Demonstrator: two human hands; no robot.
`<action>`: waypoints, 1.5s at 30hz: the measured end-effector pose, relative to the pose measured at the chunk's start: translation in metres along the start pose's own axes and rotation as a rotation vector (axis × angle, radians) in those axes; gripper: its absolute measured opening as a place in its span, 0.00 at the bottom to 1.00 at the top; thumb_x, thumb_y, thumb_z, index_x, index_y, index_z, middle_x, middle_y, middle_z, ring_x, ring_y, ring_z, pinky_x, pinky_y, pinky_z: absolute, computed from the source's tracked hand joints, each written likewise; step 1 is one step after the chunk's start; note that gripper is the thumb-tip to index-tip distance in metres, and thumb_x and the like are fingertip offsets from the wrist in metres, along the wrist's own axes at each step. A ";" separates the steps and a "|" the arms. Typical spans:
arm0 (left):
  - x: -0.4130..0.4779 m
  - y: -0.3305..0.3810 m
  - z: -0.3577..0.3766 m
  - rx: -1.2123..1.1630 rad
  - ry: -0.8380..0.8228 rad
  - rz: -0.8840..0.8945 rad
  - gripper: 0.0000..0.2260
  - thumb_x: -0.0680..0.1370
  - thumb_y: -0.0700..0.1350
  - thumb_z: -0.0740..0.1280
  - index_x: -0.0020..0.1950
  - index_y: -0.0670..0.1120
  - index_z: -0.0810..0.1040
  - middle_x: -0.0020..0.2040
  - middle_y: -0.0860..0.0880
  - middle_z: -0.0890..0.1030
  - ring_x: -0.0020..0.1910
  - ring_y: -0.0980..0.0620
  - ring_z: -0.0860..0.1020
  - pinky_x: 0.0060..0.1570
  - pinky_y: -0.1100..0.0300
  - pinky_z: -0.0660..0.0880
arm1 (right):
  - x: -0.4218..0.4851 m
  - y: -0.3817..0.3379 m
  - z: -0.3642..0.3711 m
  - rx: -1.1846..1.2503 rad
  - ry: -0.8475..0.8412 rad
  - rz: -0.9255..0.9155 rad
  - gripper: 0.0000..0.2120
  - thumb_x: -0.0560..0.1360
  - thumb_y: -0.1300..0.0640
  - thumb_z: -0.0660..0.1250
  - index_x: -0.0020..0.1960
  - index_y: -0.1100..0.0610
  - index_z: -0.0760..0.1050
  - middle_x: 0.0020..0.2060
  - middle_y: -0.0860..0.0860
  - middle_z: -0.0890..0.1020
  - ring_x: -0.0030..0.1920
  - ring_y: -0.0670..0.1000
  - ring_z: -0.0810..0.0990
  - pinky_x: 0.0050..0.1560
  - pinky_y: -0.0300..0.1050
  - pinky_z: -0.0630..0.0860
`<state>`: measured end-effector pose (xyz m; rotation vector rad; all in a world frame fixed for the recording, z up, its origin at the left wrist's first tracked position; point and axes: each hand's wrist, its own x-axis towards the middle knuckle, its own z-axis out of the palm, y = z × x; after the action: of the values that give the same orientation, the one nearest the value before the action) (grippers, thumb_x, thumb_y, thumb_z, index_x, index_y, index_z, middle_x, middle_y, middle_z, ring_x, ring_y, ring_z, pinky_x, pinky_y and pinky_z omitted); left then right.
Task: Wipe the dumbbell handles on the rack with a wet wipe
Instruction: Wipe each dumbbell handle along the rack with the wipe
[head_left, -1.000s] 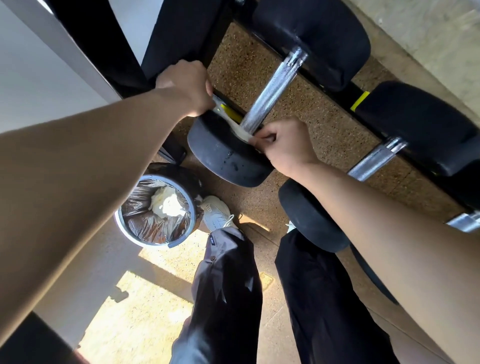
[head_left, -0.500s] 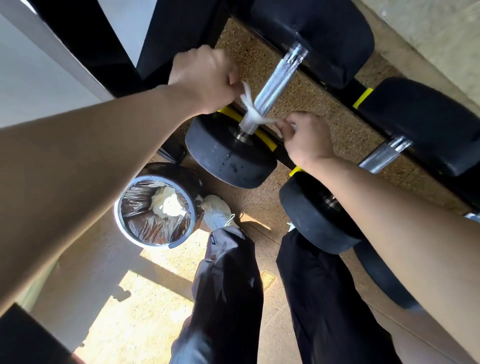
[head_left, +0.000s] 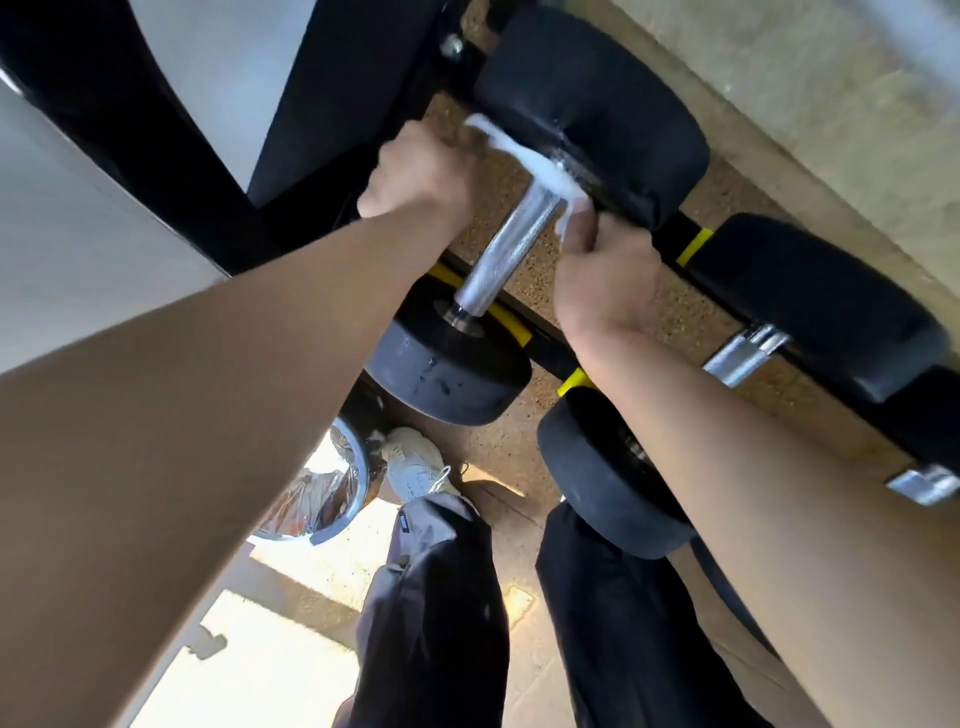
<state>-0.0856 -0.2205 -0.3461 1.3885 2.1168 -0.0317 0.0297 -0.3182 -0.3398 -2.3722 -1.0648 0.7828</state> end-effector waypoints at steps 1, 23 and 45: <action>0.005 -0.001 0.000 -0.050 -0.016 -0.070 0.24 0.75 0.67 0.61 0.56 0.52 0.83 0.49 0.51 0.84 0.49 0.47 0.82 0.51 0.51 0.78 | 0.001 -0.001 0.000 0.005 0.025 -0.025 0.20 0.85 0.48 0.55 0.51 0.58 0.82 0.48 0.58 0.85 0.48 0.59 0.84 0.45 0.48 0.79; -0.001 -0.017 -0.006 -0.002 -0.242 0.121 0.06 0.73 0.51 0.76 0.48 0.53 0.84 0.48 0.52 0.82 0.46 0.50 0.82 0.47 0.51 0.83 | 0.000 0.025 -0.005 0.218 -0.319 0.177 0.17 0.82 0.50 0.63 0.39 0.58 0.77 0.29 0.46 0.75 0.20 0.35 0.70 0.22 0.29 0.63; 0.004 -0.028 -0.015 -0.583 -0.620 0.031 0.10 0.79 0.46 0.71 0.59 0.45 0.83 0.52 0.46 0.86 0.51 0.49 0.85 0.48 0.59 0.83 | 0.013 0.066 -0.017 0.919 -0.213 0.847 0.18 0.79 0.59 0.67 0.68 0.62 0.73 0.60 0.60 0.82 0.51 0.51 0.85 0.52 0.45 0.83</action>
<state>-0.1172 -0.2254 -0.3439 0.9044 1.4282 0.1404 0.0829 -0.3519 -0.3697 -1.8344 0.3277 1.4259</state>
